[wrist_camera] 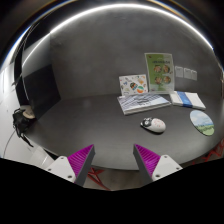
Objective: Arrange mouse
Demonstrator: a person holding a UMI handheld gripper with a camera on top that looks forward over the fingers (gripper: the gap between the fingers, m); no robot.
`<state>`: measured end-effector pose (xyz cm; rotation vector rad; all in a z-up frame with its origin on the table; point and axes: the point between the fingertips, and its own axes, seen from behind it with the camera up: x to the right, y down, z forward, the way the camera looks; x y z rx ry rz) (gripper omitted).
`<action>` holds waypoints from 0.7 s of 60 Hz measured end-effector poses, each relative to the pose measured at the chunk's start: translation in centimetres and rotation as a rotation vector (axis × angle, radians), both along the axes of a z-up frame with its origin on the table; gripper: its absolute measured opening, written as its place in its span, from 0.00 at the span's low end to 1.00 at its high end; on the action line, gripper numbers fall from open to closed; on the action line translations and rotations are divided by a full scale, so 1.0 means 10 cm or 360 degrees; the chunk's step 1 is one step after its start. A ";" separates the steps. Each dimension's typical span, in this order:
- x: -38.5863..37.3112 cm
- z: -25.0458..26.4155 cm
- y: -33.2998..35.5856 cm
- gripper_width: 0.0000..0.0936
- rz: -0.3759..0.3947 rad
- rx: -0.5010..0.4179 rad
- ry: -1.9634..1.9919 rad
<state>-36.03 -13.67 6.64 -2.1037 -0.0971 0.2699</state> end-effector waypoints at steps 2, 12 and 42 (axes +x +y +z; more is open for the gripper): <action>0.03 -0.01 0.00 0.87 0.0017 0.0003 0.0016; 0.61 -0.21 0.20 0.87 0.0085 -0.0029 0.0010; 1.61 -0.78 1.30 0.87 0.0019 -0.0080 -0.0253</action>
